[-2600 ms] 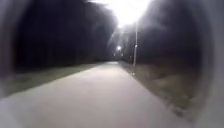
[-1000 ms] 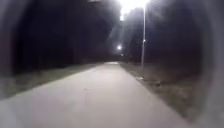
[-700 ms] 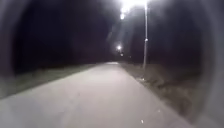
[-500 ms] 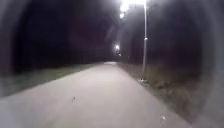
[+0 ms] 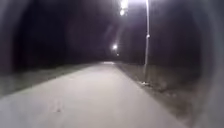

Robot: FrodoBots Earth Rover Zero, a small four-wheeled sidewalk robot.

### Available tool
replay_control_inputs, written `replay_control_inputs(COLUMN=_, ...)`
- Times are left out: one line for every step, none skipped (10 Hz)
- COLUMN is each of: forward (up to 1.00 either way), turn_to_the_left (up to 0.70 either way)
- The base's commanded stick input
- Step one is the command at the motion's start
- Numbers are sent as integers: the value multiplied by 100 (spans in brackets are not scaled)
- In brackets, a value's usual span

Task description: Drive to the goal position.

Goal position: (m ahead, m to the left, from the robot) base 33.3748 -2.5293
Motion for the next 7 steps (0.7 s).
replay_control_inputs(forward=100, turn_to_the_left=0)
replay_control_inputs(forward=100, turn_to_the_left=0)
replay_control_inputs(forward=100, turn_to_the_left=0)
replay_control_inputs(forward=100, turn_to_the_left=0)
replay_control_inputs(forward=100, turn_to_the_left=0)
replay_control_inputs(forward=100, turn_to_the_left=0)
replay_control_inputs(forward=100, turn_to_the_left=0)
